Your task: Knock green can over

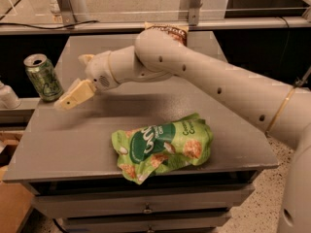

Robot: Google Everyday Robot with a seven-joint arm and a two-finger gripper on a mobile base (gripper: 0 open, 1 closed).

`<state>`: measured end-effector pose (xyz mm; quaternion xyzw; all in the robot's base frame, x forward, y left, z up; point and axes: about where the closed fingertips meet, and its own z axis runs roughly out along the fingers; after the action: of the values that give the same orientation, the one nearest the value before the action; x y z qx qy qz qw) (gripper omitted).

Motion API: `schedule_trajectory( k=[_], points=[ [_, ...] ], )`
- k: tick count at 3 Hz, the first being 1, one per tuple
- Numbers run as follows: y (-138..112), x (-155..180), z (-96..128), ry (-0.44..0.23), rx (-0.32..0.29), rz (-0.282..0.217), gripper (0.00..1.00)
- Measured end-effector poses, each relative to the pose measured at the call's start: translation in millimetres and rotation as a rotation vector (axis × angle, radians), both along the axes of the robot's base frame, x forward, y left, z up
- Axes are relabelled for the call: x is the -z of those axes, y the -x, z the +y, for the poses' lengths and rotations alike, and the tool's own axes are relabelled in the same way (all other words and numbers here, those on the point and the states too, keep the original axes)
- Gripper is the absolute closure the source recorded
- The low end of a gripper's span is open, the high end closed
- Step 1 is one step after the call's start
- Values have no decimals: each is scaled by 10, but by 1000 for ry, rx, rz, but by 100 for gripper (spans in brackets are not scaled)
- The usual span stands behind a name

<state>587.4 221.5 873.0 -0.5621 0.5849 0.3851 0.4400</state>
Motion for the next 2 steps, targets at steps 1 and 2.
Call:
schedule_trajectory(
  k=[1,2],
  points=[
    [-16,-3,348,-35,-30,0,0],
    [12,-35,640,-67,-56,-7,0]
  ],
)
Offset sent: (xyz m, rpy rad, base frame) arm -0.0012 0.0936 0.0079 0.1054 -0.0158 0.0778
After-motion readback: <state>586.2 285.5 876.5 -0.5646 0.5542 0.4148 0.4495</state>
